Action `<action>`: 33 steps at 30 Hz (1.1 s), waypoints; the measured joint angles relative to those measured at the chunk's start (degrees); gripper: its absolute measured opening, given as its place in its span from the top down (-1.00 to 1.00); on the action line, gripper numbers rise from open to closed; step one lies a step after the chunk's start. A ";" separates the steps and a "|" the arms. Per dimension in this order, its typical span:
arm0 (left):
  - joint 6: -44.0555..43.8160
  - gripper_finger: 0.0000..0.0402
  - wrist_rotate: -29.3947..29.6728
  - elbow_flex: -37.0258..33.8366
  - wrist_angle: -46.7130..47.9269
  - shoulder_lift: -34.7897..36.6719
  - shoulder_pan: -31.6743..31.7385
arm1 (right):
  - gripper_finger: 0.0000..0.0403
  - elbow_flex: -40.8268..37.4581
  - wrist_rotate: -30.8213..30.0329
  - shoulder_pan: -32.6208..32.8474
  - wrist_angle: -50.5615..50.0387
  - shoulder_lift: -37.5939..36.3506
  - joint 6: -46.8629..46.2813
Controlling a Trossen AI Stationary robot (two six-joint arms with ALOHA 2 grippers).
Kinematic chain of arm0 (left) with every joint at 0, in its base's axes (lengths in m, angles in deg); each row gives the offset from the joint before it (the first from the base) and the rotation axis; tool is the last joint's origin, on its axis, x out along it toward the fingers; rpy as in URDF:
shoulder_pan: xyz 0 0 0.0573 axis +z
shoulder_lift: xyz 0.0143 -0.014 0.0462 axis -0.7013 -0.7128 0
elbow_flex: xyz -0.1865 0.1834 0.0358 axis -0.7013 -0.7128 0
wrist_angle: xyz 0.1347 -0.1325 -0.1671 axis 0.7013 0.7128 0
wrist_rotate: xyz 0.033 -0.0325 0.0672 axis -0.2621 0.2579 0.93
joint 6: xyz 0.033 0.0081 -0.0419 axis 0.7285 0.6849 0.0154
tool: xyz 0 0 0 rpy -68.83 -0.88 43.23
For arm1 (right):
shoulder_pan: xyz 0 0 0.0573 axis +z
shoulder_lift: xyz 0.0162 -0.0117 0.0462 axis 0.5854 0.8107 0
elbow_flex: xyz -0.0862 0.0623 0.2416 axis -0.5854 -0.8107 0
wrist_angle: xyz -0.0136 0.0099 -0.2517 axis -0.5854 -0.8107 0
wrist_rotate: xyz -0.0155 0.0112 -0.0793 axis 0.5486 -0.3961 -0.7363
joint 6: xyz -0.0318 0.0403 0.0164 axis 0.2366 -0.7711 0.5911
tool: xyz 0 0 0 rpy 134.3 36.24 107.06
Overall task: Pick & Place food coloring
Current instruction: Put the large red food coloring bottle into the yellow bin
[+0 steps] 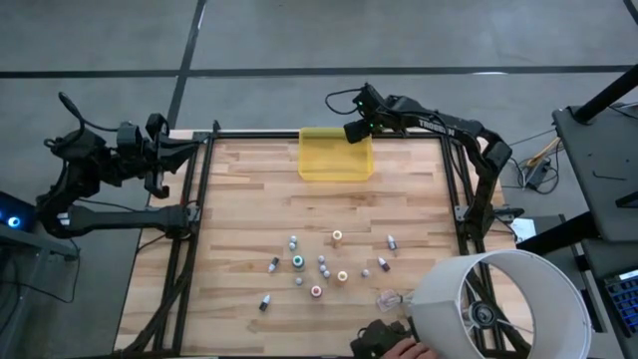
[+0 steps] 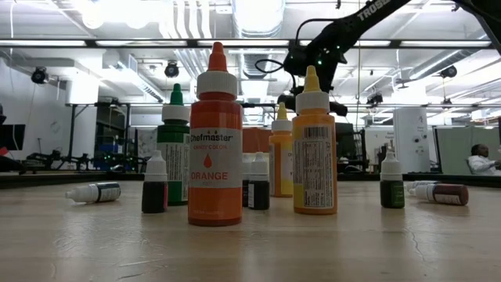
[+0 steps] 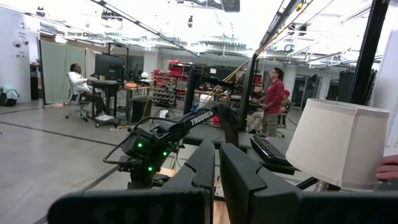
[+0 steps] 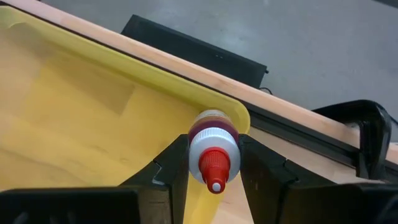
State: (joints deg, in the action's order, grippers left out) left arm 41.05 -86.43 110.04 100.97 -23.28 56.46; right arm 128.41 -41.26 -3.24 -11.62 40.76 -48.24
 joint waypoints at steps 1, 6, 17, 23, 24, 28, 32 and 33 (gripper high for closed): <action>-0.01 1.00 -0.02 -0.01 -0.01 0.00 -0.02 | 0.45 -0.45 0.00 0.00 0.74 0.00 -0.01; -0.01 1.00 -0.02 -0.02 0.00 0.00 -0.02 | 0.45 -2.66 0.17 0.00 3.29 0.00 -0.01; 0.00 1.00 -0.02 -0.02 -0.02 0.00 -0.02 | 0.45 -4.06 0.62 -0.01 4.00 0.02 -0.02; -0.01 1.00 -0.01 -0.01 -0.01 0.00 -0.01 | 0.45 -4.06 4.89 -0.22 4.22 0.04 0.06; 0.00 1.00 -0.02 -0.02 -0.02 0.00 0.00 | 0.45 -4.06 4.85 -0.22 4.27 0.04 0.05; -0.02 1.00 -0.02 0.00 -0.01 0.00 -0.02 | 0.45 -4.06 4.86 -0.69 4.31 0.04 -0.57; 0.00 1.00 -0.02 -0.02 0.00 0.00 -0.02 | 0.45 -4.06 4.66 -1.16 4.30 0.04 -3.19; -0.01 1.00 -0.02 -0.02 0.00 0.00 0.00 | 0.45 -4.06 4.68 -1.18 4.30 0.04 -3.26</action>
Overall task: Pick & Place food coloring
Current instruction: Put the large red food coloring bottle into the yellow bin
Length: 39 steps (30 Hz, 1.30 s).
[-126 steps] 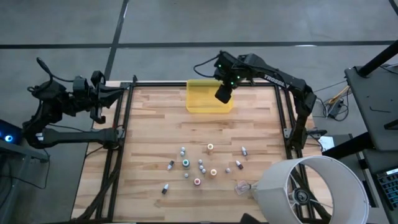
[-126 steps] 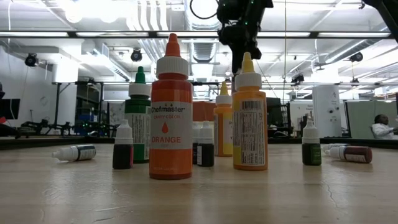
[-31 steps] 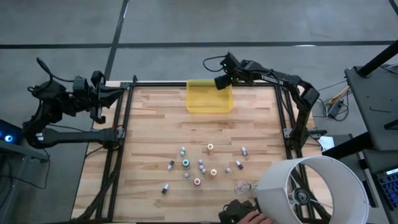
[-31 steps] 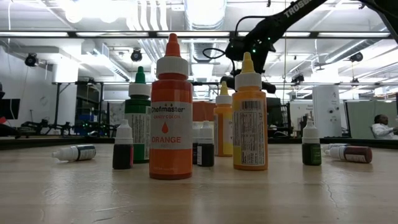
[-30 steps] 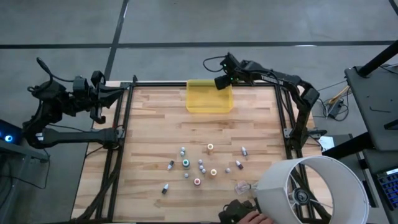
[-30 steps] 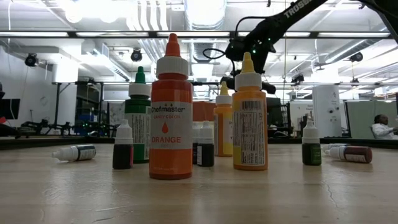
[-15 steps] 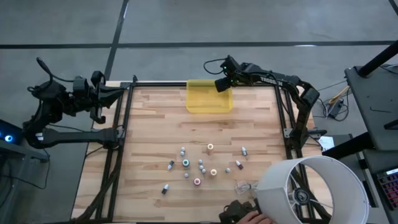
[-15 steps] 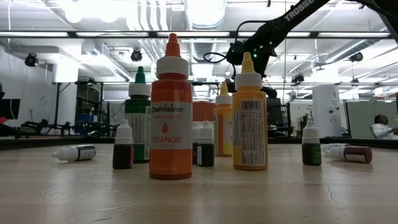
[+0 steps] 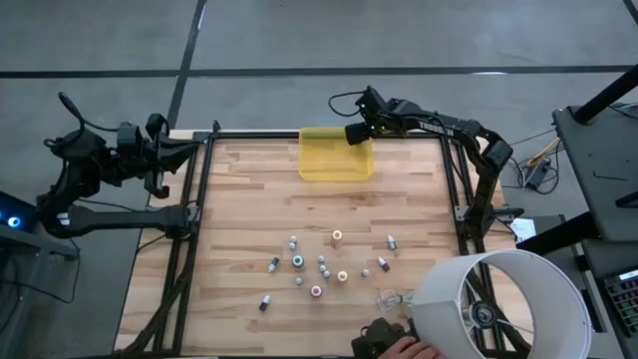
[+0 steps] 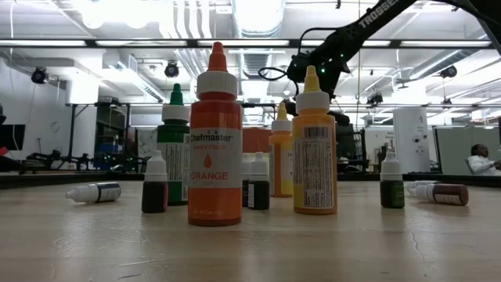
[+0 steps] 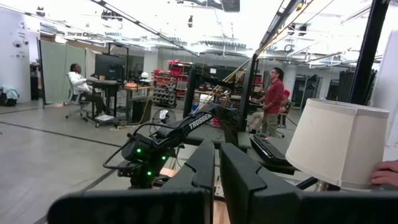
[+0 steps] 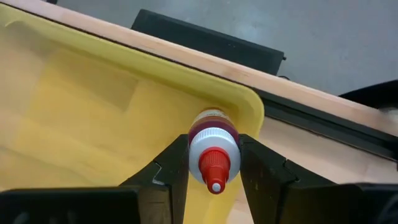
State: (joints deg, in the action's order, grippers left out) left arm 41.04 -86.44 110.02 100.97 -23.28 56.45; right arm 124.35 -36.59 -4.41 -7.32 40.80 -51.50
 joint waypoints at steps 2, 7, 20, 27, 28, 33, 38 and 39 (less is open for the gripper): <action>0.00 1.00 0.01 0.02 0.00 0.00 0.00 | 0.45 0.00 -0.02 0.04 -0.02 0.00 -0.93; 0.00 1.00 0.01 0.00 -0.01 0.00 -0.02 | 0.45 0.00 -0.02 0.09 -0.05 0.00 -2.99; 0.01 1.00 0.02 0.00 -0.02 0.00 0.00 | 0.45 0.00 -0.02 0.06 -2.93 0.00 -3.25; 0.00 1.00 0.02 0.01 -0.02 0.00 0.00 | 0.45 -0.15 -1.07 0.11 -2.79 0.00 -3.16; -0.01 1.00 0.00 0.00 0.00 0.00 0.00 | 0.45 -0.15 -1.07 0.11 -2.78 0.00 -3.16; -0.01 1.00 0.00 0.00 0.00 0.00 0.00 | 0.41 -0.15 -1.11 0.11 -2.74 0.00 -3.15; 0.00 1.00 0.01 0.01 0.00 0.00 -0.01 | 0.34 -0.17 -1.50 0.09 -2.07 0.00 -3.12; 0.01 1.00 0.02 0.00 -0.02 0.00 -0.02 | 0.32 -0.17 -1.56 0.09 -1.81 0.00 -3.10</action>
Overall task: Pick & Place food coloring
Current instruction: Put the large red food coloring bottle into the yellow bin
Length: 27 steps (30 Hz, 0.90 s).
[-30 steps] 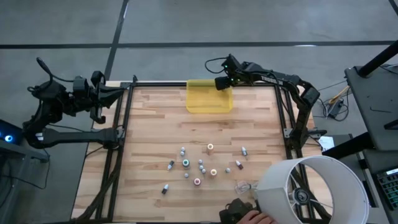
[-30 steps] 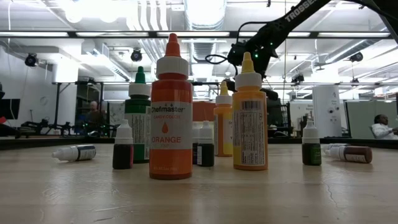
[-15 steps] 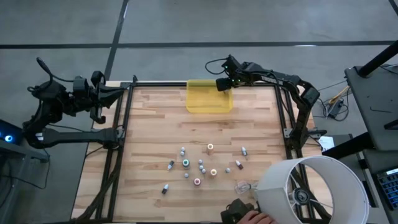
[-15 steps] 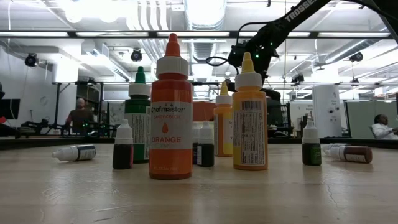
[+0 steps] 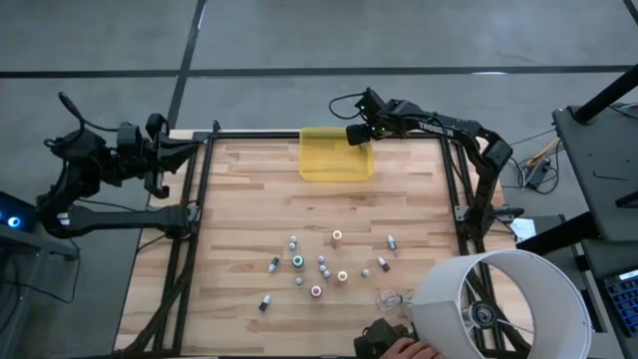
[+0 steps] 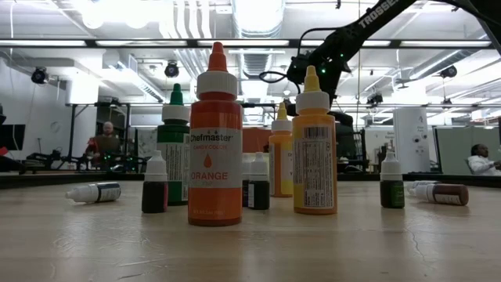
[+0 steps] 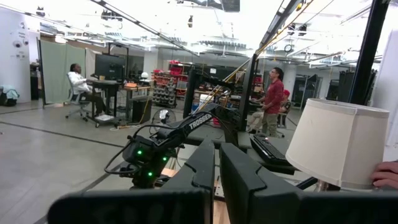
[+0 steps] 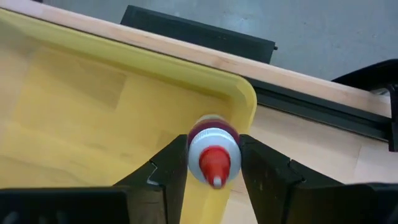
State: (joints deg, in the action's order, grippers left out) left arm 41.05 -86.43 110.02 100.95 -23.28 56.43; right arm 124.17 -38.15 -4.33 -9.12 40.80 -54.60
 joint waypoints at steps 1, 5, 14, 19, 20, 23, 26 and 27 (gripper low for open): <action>-0.02 1.00 -0.02 0.00 0.00 0.00 0.01 | 0.31 0.00 -0.01 -0.03 0.33 0.00 0.00; -0.02 1.00 -0.01 0.00 0.01 0.00 0.02 | 0.26 0.00 -0.08 -0.02 0.89 0.00 0.18; -0.01 1.00 -0.01 0.00 0.00 0.00 0.02 | 0.24 0.00 -0.12 0.00 0.94 0.00 0.51; 0.00 1.00 -0.02 0.00 0.02 0.00 0.02 | 0.24 0.00 -0.09 0.23 0.91 0.00 0.64; 0.00 1.00 -0.02 0.00 0.02 0.00 0.00 | 0.24 0.00 -0.08 0.37 0.91 0.00 0.64; -0.01 1.00 -0.01 0.00 0.00 0.00 0.01 | 0.25 0.04 0.02 0.76 0.90 0.00 1.36; 0.00 1.00 0.00 0.00 0.01 0.00 0.02 | 0.26 0.09 0.01 0.83 0.89 0.00 2.13; 0.00 1.00 -0.01 0.00 0.02 0.00 0.00 | 0.27 0.09 0.01 0.83 0.89 0.00 2.15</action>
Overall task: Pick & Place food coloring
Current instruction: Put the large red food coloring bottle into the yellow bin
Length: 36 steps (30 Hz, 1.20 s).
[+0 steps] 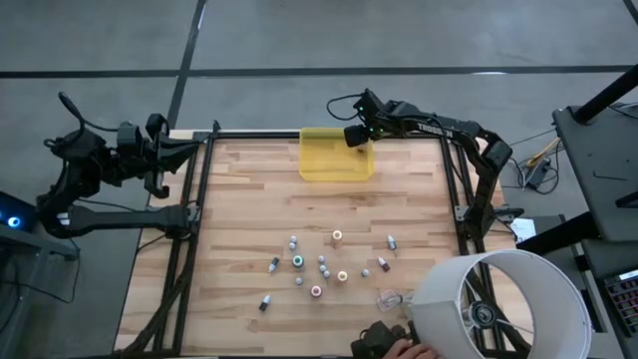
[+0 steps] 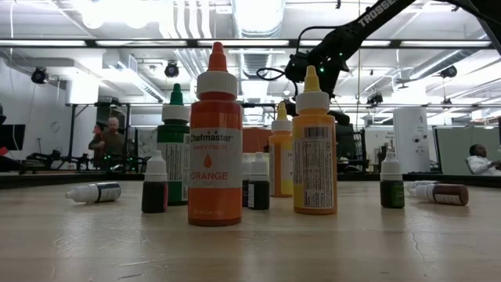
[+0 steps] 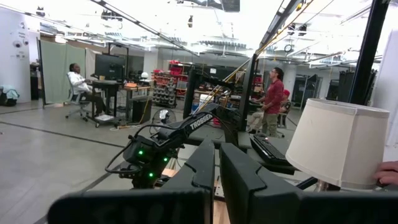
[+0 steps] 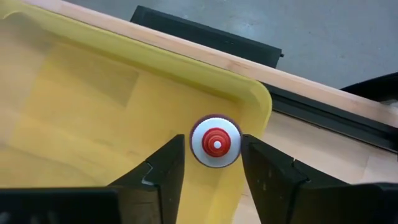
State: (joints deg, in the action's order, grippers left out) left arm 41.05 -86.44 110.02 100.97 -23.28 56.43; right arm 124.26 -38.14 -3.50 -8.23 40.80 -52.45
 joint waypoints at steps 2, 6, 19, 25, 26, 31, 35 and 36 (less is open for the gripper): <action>-0.02 1.00 -0.01 0.02 -0.02 0.00 0.02 | 0.28 0.01 -0.06 -0.01 0.01 0.00 0.01; -0.02 1.00 0.01 0.00 -0.02 0.00 0.00 | 0.31 0.07 -1.66 -0.02 0.04 0.00 0.07; -0.01 1.00 -0.01 0.00 -0.01 0.01 0.01 | 0.28 0.11 -2.10 -0.02 1.57 -0.93 1.05; 0.00 1.00 -0.01 0.00 -0.01 0.00 0.02 | 0.34 0.11 -2.09 0.64 1.30 -2.58 0.97; 0.00 1.00 0.01 0.02 0.00 0.00 0.02 | 0.35 0.11 -2.09 0.98 1.09 -3.01 0.94; 0.00 1.00 -0.01 0.00 0.00 0.00 0.02 | 0.45 0.17 -1.51 2.17 -1.70 -4.38 0.51; -0.01 1.00 0.01 0.01 0.00 0.00 0.02 | 0.60 0.17 0.54 3.34 -3.60 -4.42 0.78; -0.01 1.00 0.00 0.00 -0.02 0.00 0.02 | 0.65 0.08 1.04 3.61 -3.47 -4.42 0.85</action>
State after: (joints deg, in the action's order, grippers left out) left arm 41.05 -86.43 110.02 100.95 -23.28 56.46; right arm 124.34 -37.10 0.11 -11.70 36.39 -51.61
